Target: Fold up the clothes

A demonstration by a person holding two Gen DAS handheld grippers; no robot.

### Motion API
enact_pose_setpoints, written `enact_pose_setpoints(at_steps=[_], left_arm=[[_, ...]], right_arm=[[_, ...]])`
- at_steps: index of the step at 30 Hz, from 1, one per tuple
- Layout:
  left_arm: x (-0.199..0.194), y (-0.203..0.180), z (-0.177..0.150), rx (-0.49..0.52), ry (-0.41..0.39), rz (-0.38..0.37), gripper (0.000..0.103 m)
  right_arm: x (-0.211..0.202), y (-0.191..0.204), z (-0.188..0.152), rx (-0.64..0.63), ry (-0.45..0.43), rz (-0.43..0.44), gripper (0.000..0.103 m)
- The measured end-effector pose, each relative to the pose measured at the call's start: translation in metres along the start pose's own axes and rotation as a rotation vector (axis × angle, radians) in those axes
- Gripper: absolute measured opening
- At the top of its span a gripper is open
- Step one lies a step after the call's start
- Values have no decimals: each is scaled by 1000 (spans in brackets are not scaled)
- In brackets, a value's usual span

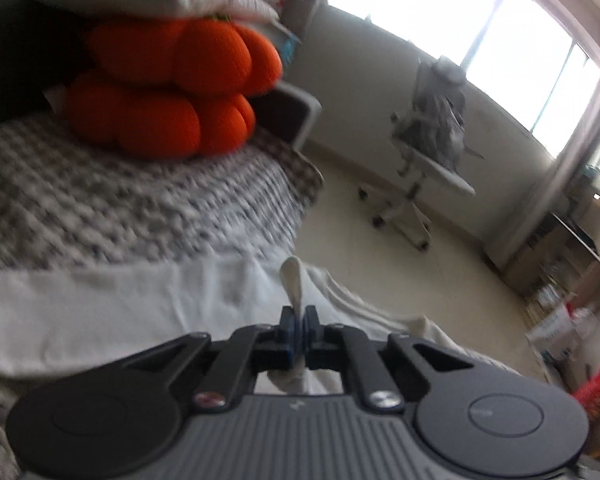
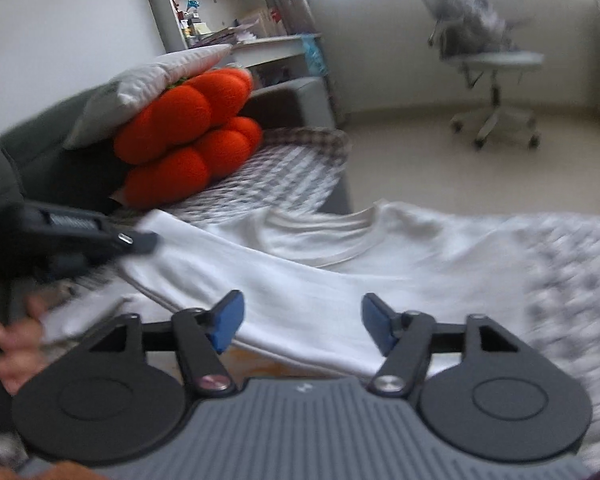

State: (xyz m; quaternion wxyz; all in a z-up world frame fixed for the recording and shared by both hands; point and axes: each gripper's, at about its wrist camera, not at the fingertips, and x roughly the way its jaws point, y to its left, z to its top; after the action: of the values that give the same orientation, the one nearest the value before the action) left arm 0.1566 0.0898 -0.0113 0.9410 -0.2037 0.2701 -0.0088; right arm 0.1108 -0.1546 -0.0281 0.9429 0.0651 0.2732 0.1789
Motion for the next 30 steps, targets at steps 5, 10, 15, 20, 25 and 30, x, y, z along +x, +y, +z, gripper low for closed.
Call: enact_pose_setpoints(at_steps=[5,10,15,20,25,30], left_arm=[[4,11,1,-27,-26,30,4],[5,16,1,-38,-32,61,4],[-3,16,3,-50,-80,74,4],[-7,19,6,-55,-110,102,4],[1,29,3,-86,-80,127,4],[4,33,-1,-81,-59,110,4]], right_arm=[[-11,-13,-13,-142,-7,-117,96],[-3,-25,-28,-241,61,-205,96],[18,-29,-41,-275,80,-273,95],[30,-24,-46,-326,7,-390,84],[26,-16,-48,-453,-87,-456,53],[26,-24,-46,-519,-25,-513,12]])
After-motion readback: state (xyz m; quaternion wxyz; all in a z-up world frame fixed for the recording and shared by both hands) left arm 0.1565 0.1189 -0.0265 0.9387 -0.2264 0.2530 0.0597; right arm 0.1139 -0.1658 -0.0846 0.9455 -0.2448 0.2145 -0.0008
